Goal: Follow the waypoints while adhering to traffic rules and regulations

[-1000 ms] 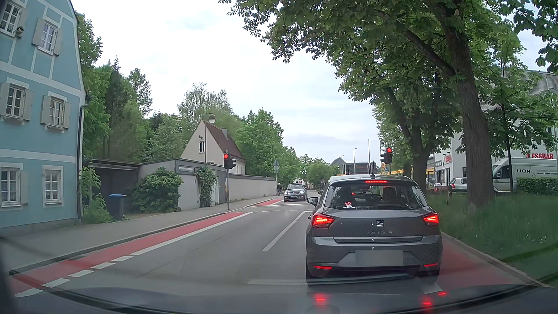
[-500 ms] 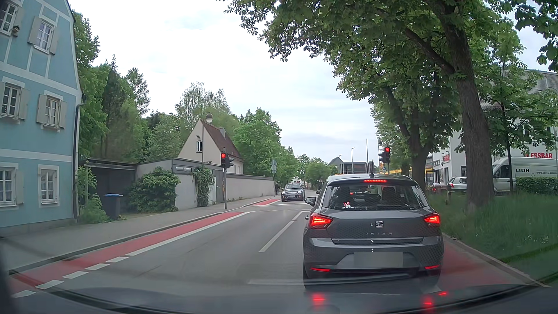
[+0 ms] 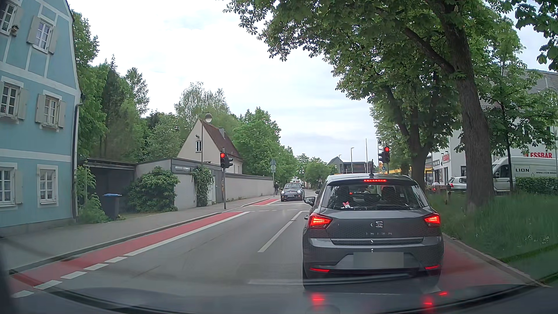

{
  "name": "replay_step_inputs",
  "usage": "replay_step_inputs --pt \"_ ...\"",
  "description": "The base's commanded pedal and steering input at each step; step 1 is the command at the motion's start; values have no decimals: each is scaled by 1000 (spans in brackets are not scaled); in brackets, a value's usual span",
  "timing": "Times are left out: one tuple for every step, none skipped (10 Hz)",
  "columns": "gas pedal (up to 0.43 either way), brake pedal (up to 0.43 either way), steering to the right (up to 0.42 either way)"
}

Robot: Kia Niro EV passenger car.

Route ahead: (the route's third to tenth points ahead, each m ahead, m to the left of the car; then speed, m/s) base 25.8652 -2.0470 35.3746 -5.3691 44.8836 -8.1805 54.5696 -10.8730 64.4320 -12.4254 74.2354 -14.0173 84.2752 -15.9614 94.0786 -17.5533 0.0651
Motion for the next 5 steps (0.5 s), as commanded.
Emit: replay_step_inputs --pt "0 226 206" --pt "0 232 202" --pt "0 232 197" --pt "0 232 194" --pt "0 232 192"
